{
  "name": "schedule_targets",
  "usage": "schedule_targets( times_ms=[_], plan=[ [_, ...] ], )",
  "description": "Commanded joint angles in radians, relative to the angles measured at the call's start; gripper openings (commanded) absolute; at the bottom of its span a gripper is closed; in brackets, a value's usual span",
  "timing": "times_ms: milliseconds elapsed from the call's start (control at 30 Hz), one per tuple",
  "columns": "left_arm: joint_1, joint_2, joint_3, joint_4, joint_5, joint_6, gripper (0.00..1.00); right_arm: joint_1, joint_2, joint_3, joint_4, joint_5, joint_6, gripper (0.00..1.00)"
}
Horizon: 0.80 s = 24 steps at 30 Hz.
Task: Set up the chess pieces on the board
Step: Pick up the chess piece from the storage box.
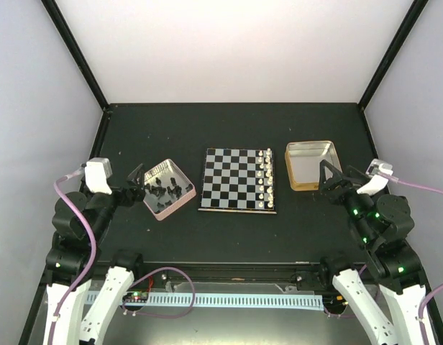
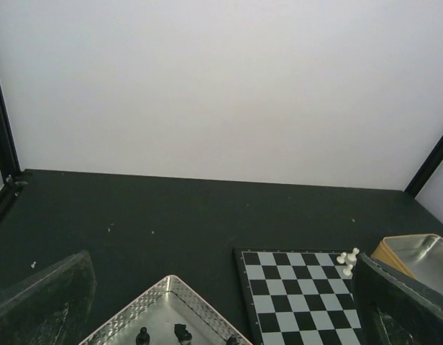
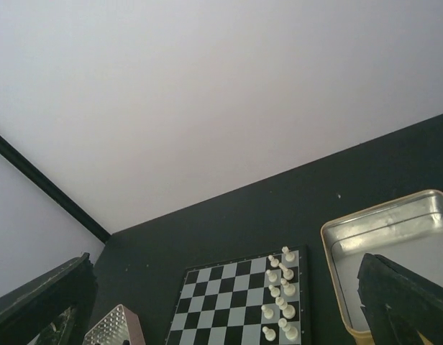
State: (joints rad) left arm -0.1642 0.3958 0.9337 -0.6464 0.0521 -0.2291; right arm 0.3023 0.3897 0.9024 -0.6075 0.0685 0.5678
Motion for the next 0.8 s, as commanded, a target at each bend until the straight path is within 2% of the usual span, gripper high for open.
schedule_targets(
  times_ms=[0,267,467,567,633,767],
  plan=[
    [-0.005,-0.015,0.015,-0.01,-0.012,0.054,0.99,0.0,0.004,-0.023,-0.001,-0.011,0.032,1.0],
    [-0.007,-0.013,-0.023,-0.003,0.146,0.003,0.99,0.0,0.083,0.022,0.016,-0.058,0.023,1.0],
    [-0.008,-0.008,-0.106,0.06,0.158,-0.065,0.99,0.0,0.107,0.049,-0.03,-0.084,0.004,1.0],
    [-0.008,-0.006,-0.158,0.086,0.086,-0.128,0.99,0.0,0.127,0.085,-0.101,-0.106,-0.028,1.0],
    [-0.007,-0.017,-0.222,0.15,0.06,-0.167,0.99,0.0,0.139,0.101,-0.141,-0.157,-0.061,0.96],
    [-0.008,0.037,-0.281,0.197,0.127,-0.199,0.99,-0.001,0.171,0.086,-0.165,-0.249,-0.09,0.92]
  ],
)
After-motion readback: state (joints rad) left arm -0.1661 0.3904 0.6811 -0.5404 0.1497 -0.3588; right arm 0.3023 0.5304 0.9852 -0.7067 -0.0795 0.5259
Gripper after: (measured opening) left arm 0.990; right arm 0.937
